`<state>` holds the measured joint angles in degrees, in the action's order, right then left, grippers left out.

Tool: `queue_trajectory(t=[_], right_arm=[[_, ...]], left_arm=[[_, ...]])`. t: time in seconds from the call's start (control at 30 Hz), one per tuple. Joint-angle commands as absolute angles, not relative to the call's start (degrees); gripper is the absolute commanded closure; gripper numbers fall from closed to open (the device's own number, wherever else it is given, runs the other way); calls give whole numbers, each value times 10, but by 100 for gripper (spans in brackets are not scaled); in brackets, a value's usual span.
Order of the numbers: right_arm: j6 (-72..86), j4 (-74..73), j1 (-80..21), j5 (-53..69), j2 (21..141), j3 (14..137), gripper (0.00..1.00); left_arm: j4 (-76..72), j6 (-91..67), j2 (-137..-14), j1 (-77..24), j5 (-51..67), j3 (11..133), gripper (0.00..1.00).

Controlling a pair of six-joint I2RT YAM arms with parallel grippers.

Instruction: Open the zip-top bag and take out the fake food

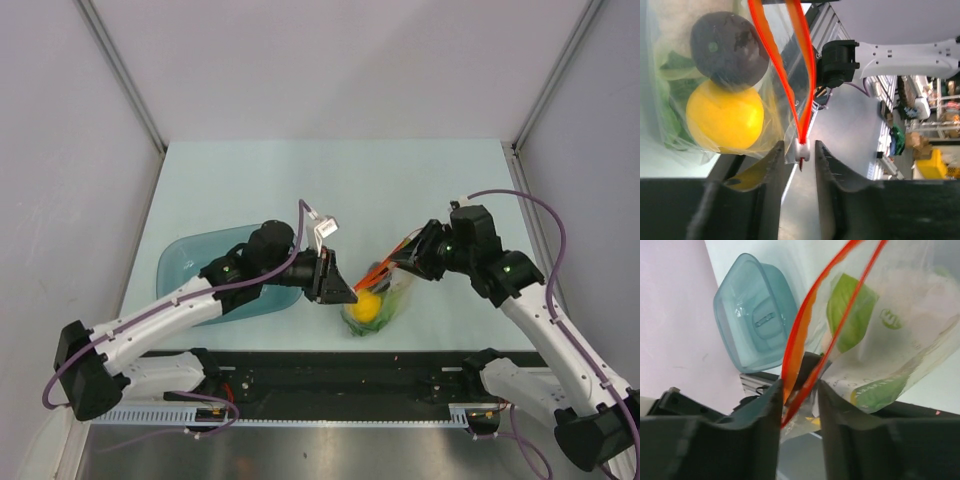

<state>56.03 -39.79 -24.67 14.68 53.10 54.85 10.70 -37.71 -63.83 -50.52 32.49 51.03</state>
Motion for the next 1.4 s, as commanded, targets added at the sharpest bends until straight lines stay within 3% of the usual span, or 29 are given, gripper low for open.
queue_trajectory(t=[0.0, 0.07, 0.1, 0.13, 0.2, 0.33, 0.37, 0.4, 0.47, 0.57, 0.77, 0.87, 0.97, 1.0, 1.07, 1.13, 1.2, 1.23, 1.3, 1.37], right_arm=[[532, -410, -262, 108, 530, 555, 69], [525, -420, -271, 99, 522, 557, 76], [521, -422, -272, 98, 519, 557, 79], [517, -424, -279, 92, 514, 555, 82], [516, -429, -283, 87, 506, 554, 82], [511, -416, -284, 93, 501, 549, 70], [511, -415, -284, 95, 501, 551, 64], [512, -416, -284, 97, 504, 554, 47], [510, -429, -284, 97, 506, 563, 38], [512, -447, -285, 89, 503, 570, 37], [526, -458, -284, 89, 490, 562, 56], [531, -463, -284, 90, 488, 556, 60], [528, -461, -285, 98, 485, 562, 50], [527, -462, -285, 101, 484, 562, 37], [527, -468, -285, 103, 481, 563, 35], [530, -465, -284, 106, 477, 556, 45], [537, -457, -285, 116, 473, 539, 70], [540, -449, -285, 119, 472, 534, 77], [537, -453, -284, 117, 474, 542, 96], [517, -468, -284, 109, 476, 559, 100]], left_arm=[[176, -322, -637, -507, 293, 582, 49], [201, -296, -661, -507, 270, 614, 39], [225, -287, -671, -506, 264, 650, 25], [237, -271, -698, -506, 248, 670, 24], [264, -256, -728, -505, 243, 721, 24], [286, -222, -801, -505, 256, 786, 25], [303, -218, -835, -505, 269, 809, 26], [314, -214, -847, -505, 271, 817, 27], [313, -208, -865, -505, 276, 814, 30], [288, -214, -860, -505, 272, 790, 31], [265, -231, -850, -505, 275, 770, 31], [271, -234, -855, -507, 272, 772, 30], [274, -234, -863, -511, 270, 775, 30], [276, -233, -864, -512, 269, 777, 30], [280, -231, -869, -514, 264, 779, 33], [283, -237, -874, -514, 261, 779, 35], [284, -241, -888, -515, 271, 788, 42], [286, -242, -892, -516, 272, 794, 46], [298, -242, -906, -516, 264, 816, 59], [322, -241, -917, -515, 255, 850, 75]])
